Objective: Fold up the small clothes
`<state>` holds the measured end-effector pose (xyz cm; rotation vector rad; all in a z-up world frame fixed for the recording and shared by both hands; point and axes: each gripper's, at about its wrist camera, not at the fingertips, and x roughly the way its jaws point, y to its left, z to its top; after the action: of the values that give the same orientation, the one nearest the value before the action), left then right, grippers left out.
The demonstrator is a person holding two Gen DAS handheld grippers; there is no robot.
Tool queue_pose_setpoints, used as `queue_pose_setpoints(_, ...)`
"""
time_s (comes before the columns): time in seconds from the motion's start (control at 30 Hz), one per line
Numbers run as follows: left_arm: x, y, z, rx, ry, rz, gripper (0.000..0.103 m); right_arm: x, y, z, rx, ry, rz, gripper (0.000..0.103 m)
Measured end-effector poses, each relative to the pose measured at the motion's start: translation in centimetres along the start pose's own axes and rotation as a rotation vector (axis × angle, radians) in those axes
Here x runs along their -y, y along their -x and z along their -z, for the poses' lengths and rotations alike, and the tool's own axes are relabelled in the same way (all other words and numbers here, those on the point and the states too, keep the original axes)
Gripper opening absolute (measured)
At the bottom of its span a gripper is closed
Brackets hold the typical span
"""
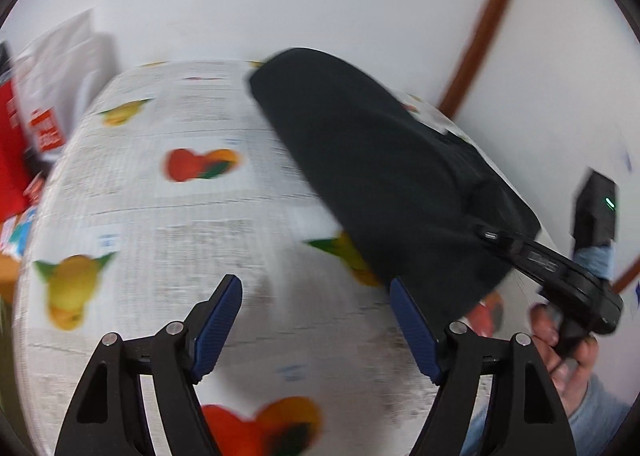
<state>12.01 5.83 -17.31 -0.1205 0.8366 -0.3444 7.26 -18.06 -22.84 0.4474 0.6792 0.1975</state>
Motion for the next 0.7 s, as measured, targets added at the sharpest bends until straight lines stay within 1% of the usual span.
queue_pose_setpoints(0.03, 0.8, -0.4, 0.2, -0.008, -0.017, 0.008, 0.078, 0.4, 0.0, 0.0, -0.007, 0.002, -0.005, 0.009)
queue_pose_setpoints(0.17, 3.8, -2.2, 1.0, -0.051, -0.076, 0.036, 0.079, 0.7, 0.2, -0.2, -0.021, 0.023, -0.038, 0.009)
queue_pose_setpoints(0.3, 6.3, -3.9, 1.6, -0.081, -0.124, 0.017, 0.079, 1.1, 0.5, -0.4, -0.026, 0.031, -0.062, 0.009)
queue_pose_setpoints(0.37, 7.4, -4.6, 1.8, -0.086, -0.148, -0.019, 0.079, 1.1, 0.7, -0.6, -0.024, 0.032, -0.075, 0.009)
queue_pose_setpoints(0.47, 8.4, -6.2, 2.1, -0.106, -0.177, -0.114, 0.079, 1.1, 0.8, -0.9, -0.019, 0.038, -0.101, 0.009)
queue_pose_setpoints(0.5, 8.6, -6.4, 2.1, -0.096, -0.187, -0.138, 0.082, 1.1, 1.0, -1.0, -0.015, 0.041, -0.106, 0.009)
queue_pose_setpoints(0.53, 8.9, -6.4, 2.2, -0.086, -0.199, -0.159, 0.082, 1.0, 1.1, -1.0, -0.013, 0.046, -0.111, 0.009)
queue_pose_setpoints(0.63, 8.8, -6.4, 2.2, -0.079, -0.173, -0.166, 0.082, 0.9, 1.6, -1.4, -0.006, 0.07, -0.122, 0.009)
queue_pose_setpoints(0.7, 9.0, -6.5, 2.2, -0.078, -0.178, -0.182, 0.083, 0.8, 1.9, -1.8, 0.001, 0.089, -0.125, 0.008)
